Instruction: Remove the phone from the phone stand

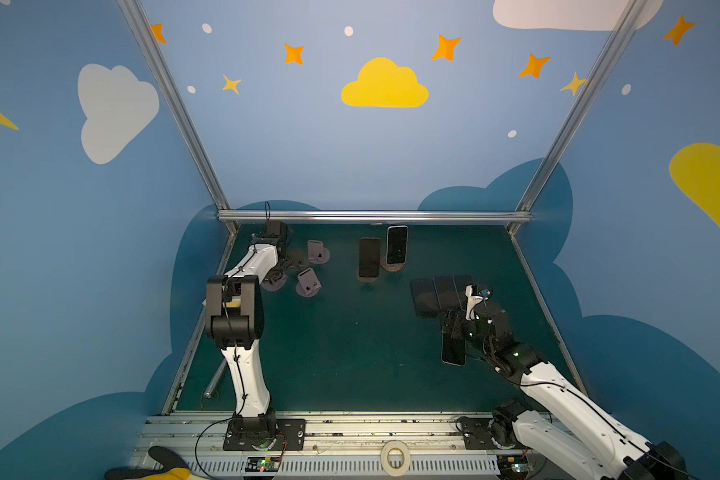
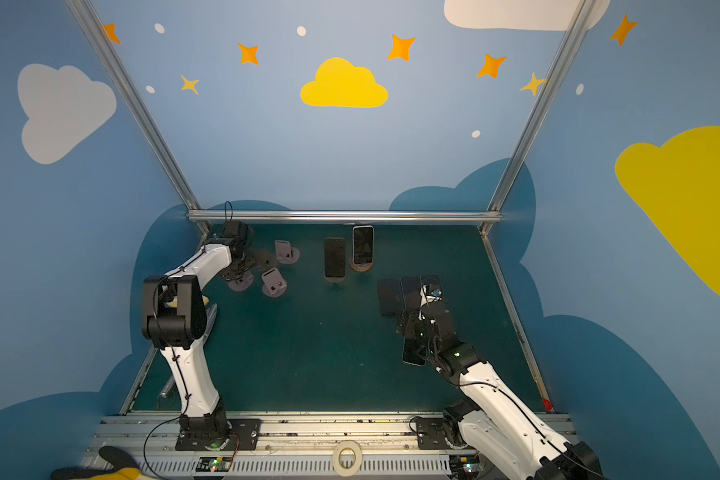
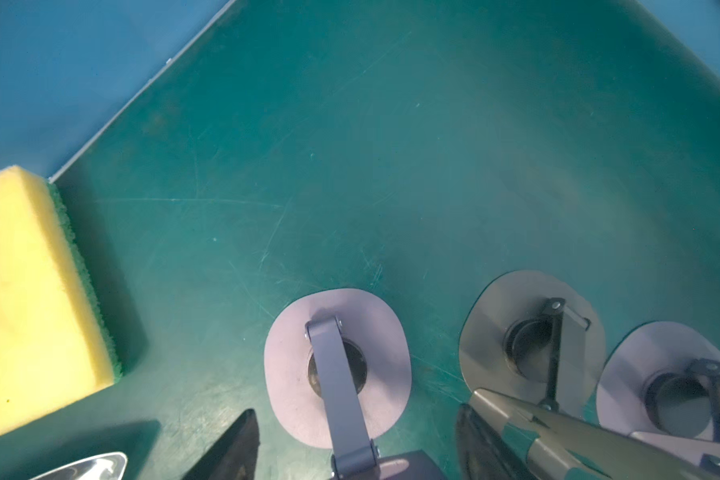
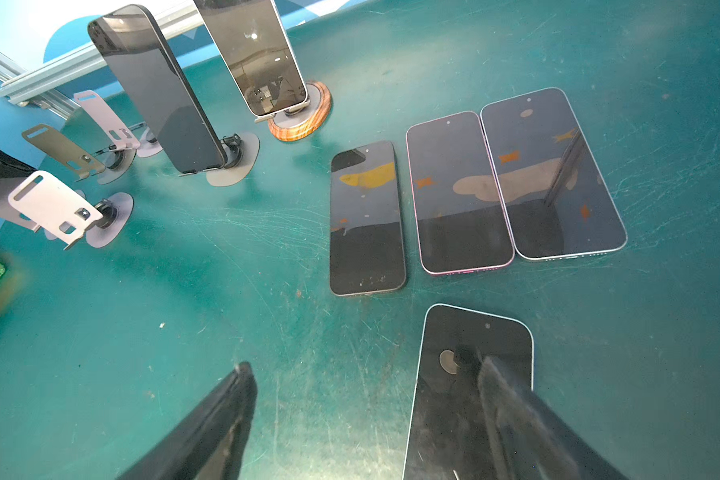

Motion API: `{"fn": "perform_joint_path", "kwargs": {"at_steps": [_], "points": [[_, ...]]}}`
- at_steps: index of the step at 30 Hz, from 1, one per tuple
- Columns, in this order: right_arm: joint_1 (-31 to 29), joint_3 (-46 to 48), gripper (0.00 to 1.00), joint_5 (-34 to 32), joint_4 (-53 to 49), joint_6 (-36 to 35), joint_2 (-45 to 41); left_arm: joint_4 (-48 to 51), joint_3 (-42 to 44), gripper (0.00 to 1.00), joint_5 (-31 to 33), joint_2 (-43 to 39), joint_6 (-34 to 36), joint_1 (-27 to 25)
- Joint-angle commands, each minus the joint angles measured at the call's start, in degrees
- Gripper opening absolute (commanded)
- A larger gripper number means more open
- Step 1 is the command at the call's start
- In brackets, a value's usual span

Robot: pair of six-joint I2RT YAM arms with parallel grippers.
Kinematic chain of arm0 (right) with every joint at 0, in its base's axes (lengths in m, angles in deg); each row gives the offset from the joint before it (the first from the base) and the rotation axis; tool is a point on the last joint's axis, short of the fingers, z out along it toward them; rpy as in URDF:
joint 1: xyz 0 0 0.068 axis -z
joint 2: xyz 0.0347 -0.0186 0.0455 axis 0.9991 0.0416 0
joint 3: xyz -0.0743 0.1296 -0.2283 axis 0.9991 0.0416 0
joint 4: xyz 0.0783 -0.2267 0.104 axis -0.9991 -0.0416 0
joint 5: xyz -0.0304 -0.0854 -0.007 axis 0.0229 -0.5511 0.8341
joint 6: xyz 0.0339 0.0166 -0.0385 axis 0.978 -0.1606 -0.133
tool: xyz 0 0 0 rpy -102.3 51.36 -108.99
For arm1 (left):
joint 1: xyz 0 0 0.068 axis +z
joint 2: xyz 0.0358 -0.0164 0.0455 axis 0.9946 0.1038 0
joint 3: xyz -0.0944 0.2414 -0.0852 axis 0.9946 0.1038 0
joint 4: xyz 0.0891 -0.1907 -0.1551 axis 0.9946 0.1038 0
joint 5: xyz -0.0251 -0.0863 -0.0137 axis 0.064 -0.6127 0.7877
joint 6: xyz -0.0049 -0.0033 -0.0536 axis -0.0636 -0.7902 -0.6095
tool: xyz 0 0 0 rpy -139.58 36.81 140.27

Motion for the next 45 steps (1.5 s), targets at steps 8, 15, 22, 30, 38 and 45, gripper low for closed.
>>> {"fn": "perform_joint_path", "kwargs": {"at_steps": [8, 15, 22, 30, 38, 45], "points": [[0.2, -3.0, 0.85, 0.3, -0.8, 0.5, 3.0, -1.0, 2.9, 0.91, 3.2, -20.7, 1.1, 0.2], [0.2, -3.8, 0.85, -0.8, -2.0, 2.5, 3.1, -20.6, 15.7, 0.94, -11.2, -38.1, -0.1, -4.7], [0.2, -5.6, 0.84, -1.6, -4.7, 6.0, 3.1, -31.0, 24.6, 0.95, -25.7, -37.9, -5.9, -8.8], [0.1, -12.6, 0.83, -0.5, -17.7, 3.8, 5.8, -30.4, 27.7, 0.95, -30.8, -42.0, -8.0, -11.9], [0.0, -17.7, 0.84, 3.8, -30.9, 8.4, 12.3, -32.2, 28.9, 0.95, -32.9, -43.1, -10.5, -13.1], [-4.3, -22.8, 0.83, 2.4, -25.8, 8.9, 13.0, -32.2, 28.8, 0.95, -33.9, -42.2, -11.5, -13.9]]}}
